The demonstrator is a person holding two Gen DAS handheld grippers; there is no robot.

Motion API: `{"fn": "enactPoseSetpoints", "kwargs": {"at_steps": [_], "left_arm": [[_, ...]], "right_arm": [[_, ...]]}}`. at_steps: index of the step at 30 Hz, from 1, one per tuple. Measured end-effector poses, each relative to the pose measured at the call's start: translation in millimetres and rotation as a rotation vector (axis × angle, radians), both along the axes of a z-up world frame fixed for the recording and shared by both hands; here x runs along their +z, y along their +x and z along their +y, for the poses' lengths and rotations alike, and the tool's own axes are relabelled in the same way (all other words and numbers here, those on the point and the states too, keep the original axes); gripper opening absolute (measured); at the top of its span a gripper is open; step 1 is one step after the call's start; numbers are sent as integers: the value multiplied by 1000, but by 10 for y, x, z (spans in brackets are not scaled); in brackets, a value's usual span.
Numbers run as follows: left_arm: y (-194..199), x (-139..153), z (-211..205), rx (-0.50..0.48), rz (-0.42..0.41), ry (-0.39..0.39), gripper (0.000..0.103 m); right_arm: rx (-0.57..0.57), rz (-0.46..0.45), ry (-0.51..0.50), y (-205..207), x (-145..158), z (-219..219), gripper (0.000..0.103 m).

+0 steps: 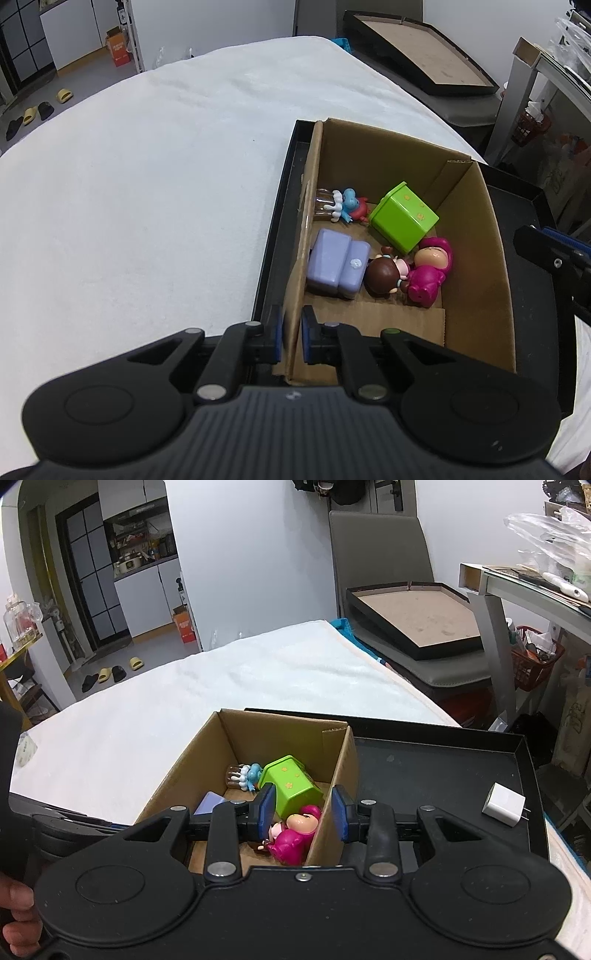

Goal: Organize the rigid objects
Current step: 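Carry the pink dinosaur into the box and open the right gripper while the left grips the box wall, then release the box wall with the left gripper while the right closes on the white charger plug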

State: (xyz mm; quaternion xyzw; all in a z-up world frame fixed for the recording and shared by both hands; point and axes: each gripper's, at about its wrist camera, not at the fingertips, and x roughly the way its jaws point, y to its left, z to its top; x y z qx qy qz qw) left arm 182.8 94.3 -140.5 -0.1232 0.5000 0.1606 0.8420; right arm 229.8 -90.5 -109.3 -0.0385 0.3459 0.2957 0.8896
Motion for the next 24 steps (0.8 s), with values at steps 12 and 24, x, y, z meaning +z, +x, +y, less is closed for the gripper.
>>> {"fn": "enactPoseSetpoints", "kwargs": {"at_steps": [12,24], "left_arm": [[77,125,-105,-17,25,40,14],[172,219,-283,-34,29,109,49]], "right_arm": [[-57,5,28,103,36,-204,35],[-141,23,40,305,-34,-511,46]]}}
